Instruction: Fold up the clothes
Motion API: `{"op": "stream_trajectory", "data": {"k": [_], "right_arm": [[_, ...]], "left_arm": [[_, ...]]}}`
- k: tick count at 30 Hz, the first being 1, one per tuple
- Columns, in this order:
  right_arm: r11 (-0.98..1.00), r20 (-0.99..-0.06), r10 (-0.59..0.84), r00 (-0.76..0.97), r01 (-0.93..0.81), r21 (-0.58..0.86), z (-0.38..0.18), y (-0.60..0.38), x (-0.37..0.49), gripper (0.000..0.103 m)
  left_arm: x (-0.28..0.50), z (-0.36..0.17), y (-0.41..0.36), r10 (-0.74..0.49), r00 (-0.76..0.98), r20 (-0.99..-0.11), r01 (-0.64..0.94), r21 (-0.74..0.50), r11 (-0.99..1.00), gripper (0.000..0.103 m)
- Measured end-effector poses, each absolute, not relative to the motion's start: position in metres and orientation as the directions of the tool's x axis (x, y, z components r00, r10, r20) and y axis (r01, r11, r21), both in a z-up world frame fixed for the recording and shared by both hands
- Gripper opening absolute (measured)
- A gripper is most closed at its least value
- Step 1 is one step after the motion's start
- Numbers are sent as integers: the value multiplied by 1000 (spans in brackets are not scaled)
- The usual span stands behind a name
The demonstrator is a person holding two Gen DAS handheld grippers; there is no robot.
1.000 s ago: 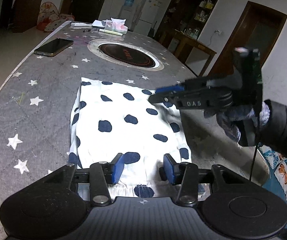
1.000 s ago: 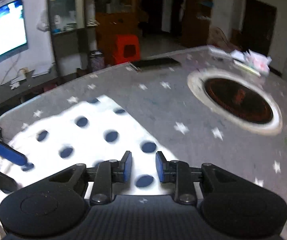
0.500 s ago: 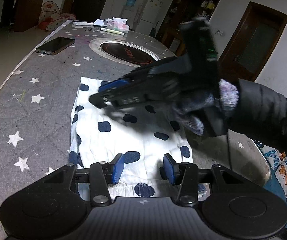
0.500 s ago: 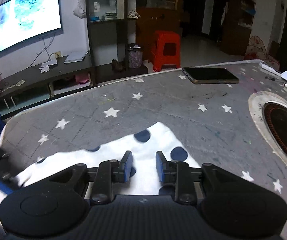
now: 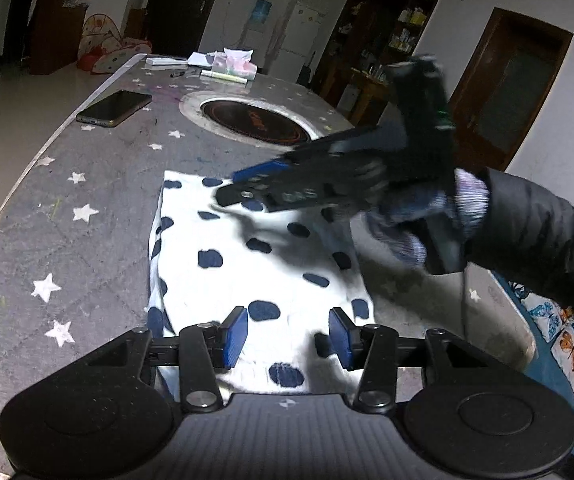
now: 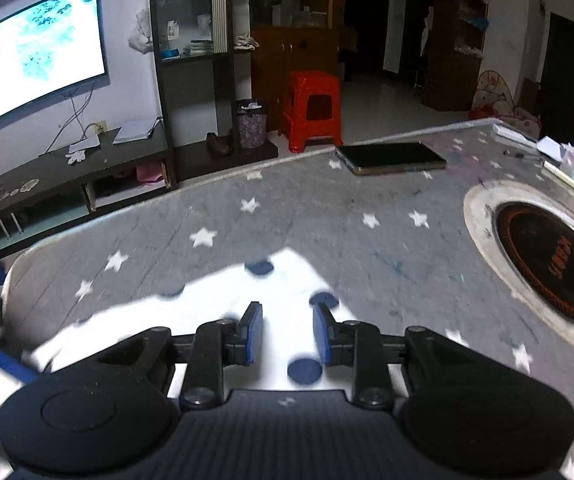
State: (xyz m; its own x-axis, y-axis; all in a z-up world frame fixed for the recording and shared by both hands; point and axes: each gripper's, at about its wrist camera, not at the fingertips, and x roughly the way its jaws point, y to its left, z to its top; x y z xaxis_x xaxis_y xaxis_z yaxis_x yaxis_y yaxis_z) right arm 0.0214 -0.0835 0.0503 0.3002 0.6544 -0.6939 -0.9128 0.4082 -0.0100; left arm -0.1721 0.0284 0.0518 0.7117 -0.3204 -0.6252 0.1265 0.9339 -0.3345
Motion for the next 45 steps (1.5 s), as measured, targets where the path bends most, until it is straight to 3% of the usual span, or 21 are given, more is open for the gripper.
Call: {"op": "stream_trajectory", "data": {"k": [24,29,37,45], "right_arm": [[484,-682,638,358,-875,-7,43,-126,8,34],[501,-690,622,370,-865,-13,40,-127,13,34],[509,-700,584,412,-857,-80,35,-126,7,37],[587,-711,512,482,-801,-120,32,-144,13,39]], "left_arm": [[-218,68,36,-229,744,-627,82,-254,964,57],[-231,61,39,-202,720,-664,58,-232,971,58],[-218,35,29,-175,670,-721,66,-177,982,56],[-191,27,39,-121,678,-725,39,-129,991,56]]}}
